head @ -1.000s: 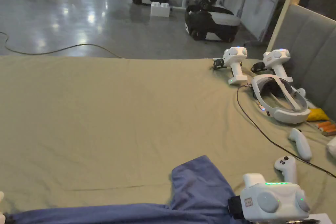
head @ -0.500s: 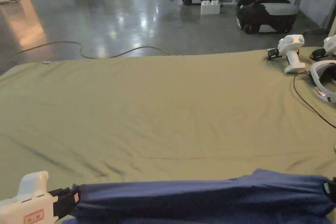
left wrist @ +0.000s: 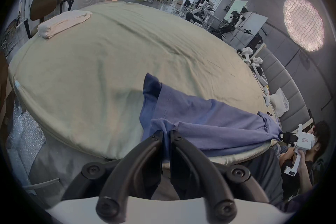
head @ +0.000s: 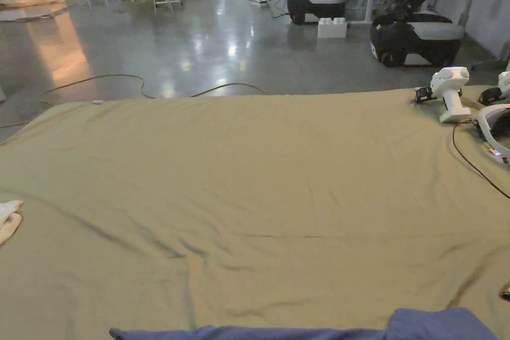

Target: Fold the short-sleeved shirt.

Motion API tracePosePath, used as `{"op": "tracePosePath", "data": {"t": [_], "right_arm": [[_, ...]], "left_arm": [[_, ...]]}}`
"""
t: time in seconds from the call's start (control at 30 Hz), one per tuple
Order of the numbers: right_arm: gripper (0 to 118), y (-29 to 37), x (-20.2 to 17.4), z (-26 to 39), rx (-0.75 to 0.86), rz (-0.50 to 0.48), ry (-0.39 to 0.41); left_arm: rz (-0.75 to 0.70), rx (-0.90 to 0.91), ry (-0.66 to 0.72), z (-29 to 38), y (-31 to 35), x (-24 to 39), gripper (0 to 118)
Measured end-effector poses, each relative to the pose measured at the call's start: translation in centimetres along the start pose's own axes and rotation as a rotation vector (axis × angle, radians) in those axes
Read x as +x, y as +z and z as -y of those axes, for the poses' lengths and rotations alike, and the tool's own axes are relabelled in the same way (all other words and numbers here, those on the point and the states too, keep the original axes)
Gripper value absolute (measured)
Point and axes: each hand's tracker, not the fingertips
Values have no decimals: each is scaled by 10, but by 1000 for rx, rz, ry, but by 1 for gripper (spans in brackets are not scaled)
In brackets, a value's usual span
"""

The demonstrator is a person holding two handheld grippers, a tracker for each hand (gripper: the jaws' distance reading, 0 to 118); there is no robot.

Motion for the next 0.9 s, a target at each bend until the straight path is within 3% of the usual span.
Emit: {"op": "tracePosePath", "data": {"t": [0.03,0.07,0.1,0.13,0.17,0.2,0.23,0.33,0.47,0.6,0.7,0.77,0.8,0.83,0.87,0.9], "right_arm": [[17,-3,0,-1,9,10,17],[44,-5,-1,-1,13,16,30],[63,-6,-2,-1,9,24,33],[70,-6,-2,-2,3,30,36],[70,-7,0,-3,-9,31,34],[77,-2,-2,-5,-8,24,24],[73,7,-6,-8,-9,23,14],[74,47,-23,-19,130,-17,20],[74,109,-51,-35,361,-90,-18],[73,166,-87,-47,596,-118,82],[58,191,-110,-58,719,-115,167],[21,203,-121,-64,754,-149,186],[12,207,-127,-65,771,-158,194],[9,206,-125,-63,806,-166,195],[0,208,-126,-63,817,-176,199],[0,209,-128,-64,819,-178,204]], "left_arm": [[2,0,3,0,1,-2,21],[4,4,4,-1,2,-4,43],[-8,14,2,-3,3,-5,53],[-47,27,-11,-3,6,-3,62],[-61,36,-25,-4,8,-3,62],[-39,49,-32,-5,16,-3,86],[-3,71,-38,-8,25,-1,101],[38,198,-89,-18,68,23,102],[-14,405,-105,-30,133,70,102],[13,643,-217,-29,199,122,102],[-25,768,-355,-32,224,150,100],[-26,760,-364,-35,235,164,91],[-25,755,-370,-37,238,172,73],[-22,793,-411,-33,244,179,28],[-37,813,-424,-31,246,183,0],[-75,834,-431,-29,248,188,0]]}}
